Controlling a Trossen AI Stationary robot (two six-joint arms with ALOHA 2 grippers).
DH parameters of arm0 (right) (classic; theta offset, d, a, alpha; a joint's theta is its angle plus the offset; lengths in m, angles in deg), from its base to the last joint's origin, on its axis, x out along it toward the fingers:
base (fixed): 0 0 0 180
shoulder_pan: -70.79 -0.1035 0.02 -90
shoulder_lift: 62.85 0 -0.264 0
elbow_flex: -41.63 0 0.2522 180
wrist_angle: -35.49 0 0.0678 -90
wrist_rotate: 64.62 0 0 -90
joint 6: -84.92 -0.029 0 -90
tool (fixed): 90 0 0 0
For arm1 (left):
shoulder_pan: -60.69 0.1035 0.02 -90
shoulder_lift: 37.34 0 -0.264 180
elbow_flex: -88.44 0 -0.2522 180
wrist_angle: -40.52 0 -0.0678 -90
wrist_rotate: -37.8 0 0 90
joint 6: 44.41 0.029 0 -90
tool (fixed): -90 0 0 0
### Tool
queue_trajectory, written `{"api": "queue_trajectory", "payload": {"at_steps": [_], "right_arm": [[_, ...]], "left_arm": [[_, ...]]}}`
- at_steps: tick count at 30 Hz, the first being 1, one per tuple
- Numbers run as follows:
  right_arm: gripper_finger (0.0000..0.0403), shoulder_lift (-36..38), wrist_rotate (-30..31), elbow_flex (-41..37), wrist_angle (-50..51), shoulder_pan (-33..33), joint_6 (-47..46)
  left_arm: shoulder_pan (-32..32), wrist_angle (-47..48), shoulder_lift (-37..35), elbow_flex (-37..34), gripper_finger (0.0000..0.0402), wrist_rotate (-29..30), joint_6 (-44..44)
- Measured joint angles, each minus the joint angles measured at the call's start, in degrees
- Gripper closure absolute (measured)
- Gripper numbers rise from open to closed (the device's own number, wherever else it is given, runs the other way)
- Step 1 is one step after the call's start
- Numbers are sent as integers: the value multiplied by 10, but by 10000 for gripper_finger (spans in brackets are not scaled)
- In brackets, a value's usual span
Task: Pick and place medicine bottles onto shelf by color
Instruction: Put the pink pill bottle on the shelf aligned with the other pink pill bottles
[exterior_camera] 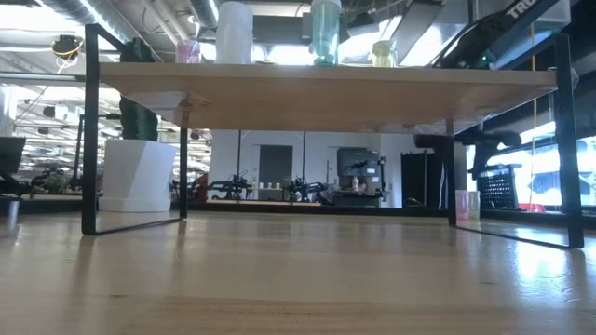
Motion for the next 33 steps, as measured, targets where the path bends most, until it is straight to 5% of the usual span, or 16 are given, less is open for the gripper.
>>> {"api": "queue_trajectory", "payload": {"at_steps": [33], "right_arm": [[176, -48, 28, 0, -24, 11, 3]], "left_arm": [[2, 0, -7, 0, 159, -2, -1]]}}
